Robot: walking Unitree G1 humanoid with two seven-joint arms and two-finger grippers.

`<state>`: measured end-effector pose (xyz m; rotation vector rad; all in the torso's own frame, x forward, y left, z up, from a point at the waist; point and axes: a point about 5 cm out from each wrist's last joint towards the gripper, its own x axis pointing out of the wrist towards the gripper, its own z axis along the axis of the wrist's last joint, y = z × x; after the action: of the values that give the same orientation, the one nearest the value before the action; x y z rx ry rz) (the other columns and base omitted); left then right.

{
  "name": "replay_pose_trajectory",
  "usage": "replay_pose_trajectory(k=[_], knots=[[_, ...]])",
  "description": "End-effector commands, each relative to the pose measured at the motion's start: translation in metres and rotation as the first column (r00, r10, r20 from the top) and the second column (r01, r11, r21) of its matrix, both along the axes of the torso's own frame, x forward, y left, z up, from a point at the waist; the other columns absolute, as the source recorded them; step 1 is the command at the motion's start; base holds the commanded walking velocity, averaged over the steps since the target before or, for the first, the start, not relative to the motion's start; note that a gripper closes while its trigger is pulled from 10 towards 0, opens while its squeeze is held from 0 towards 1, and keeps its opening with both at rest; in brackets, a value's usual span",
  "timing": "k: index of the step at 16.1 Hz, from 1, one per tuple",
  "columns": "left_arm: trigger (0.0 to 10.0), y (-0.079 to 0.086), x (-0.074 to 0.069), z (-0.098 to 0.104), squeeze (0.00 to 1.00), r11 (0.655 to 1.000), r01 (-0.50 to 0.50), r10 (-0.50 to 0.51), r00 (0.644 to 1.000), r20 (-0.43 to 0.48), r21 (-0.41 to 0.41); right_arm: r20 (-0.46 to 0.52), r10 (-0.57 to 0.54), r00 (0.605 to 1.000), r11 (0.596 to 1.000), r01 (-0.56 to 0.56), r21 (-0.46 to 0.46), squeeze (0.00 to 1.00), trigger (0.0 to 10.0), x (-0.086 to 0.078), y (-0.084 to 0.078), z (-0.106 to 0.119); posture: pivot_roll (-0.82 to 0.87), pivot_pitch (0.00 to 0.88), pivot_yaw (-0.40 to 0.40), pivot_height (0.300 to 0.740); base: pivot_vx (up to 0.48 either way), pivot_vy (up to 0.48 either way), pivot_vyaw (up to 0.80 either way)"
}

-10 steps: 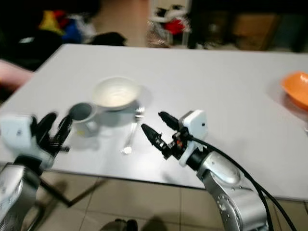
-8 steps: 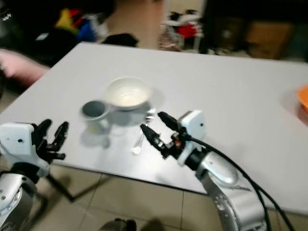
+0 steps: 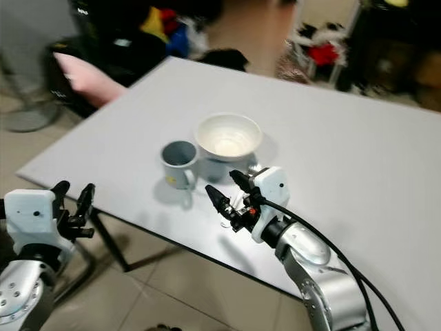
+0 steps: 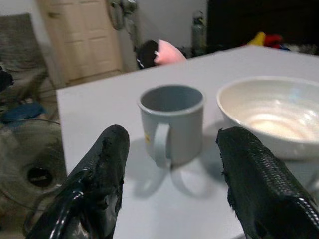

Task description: Setting the table

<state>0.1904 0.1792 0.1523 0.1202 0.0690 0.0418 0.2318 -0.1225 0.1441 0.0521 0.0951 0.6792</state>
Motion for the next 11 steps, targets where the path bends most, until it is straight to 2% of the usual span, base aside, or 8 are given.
replay_pose_trajectory(k=[1, 7, 11], knots=[[10.0, -0.002, 0.0016, 0.0014, 0.0, 1.0, 0.003, -0.003, 1.0, 0.011, 0.005, 0.011, 0.004, 1.0, 1.0, -0.004, 0.01, 0.0, 10.0, -0.0015, 0.0025, 0.0022, -0.04, 0.0, 0.042, 0.74, 0.0, 0.0, 0.8], [10.0, -0.0052, 0.0002, 0.0, 0.0, 1.0, 0.013, -0.013, 1.0, 0.02, 0.004, 0.018, 0.021, 1.0, 1.0, -0.022, 0.017, 0.0, 10.0, -0.0046, 0.0045, 0.0048, -0.03, 0.0, 0.038, 0.74, 0.0, 0.0, 0.8], [10.0, -0.0018, -0.0014, 0.0005, 0.0, 1.0, -0.006, 0.006, 1.0, 0.017, 0.03, 0.011, -0.012, 1.0, 1.0, 0.012, 0.02, 0.0, 10.0, 0.0006, 0.0009, 0.0043, -0.03, 0.0, 0.034, 0.74, 0.0, 0.0, 0.8]])
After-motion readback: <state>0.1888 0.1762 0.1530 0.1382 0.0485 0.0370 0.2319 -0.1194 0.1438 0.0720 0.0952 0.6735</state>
